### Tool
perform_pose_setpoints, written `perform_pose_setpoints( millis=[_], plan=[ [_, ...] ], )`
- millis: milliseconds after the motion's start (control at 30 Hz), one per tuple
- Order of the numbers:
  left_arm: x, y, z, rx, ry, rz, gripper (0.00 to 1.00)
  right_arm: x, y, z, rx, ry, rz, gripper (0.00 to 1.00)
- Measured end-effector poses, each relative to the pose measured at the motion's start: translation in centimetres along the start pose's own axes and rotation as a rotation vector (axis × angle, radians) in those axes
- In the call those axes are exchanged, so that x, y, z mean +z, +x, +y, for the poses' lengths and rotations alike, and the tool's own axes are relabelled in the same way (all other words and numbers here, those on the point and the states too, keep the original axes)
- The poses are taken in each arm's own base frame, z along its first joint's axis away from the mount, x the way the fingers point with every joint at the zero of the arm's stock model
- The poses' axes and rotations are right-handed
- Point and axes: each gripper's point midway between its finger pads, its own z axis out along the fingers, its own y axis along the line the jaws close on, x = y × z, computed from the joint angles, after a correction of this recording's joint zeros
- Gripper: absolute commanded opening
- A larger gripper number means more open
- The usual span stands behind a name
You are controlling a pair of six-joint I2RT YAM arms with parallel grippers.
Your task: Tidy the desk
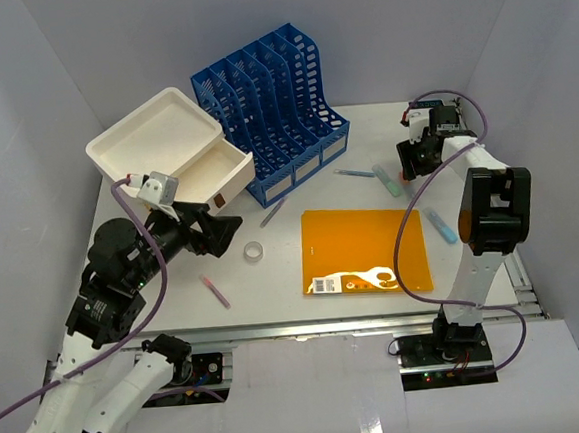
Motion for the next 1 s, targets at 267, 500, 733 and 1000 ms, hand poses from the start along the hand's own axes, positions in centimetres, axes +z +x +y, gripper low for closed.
perform_pose_setpoints(
  millis=[267, 500, 733, 1000],
  plan=[
    [-1.9, 3.7, -0.3, -0.114, 0.019, 0.036, 0.98, 2.1, 2.3, 0.6, 0.02, -0.035, 0.084, 0.56],
    [-2.4, 4.2, -0.5, -0.16, 0.02, 0.033, 0.98, 2.7, 3.0, 1.2, 0.043, -0.056, 0.104, 0.35],
    [-2.4, 4.2, -0.6, -0.191, 0.02, 0.035, 0.98, 2.8, 3.1, 1.2, 0.058, -0.057, 0.108, 0.32],
    [-2.5, 4.3, -0.8, -0.219, 0.027, 0.033, 0.98, 3.0, 3.4, 1.1, 0.072, -0.058, 0.114, 0.42]
  ],
)
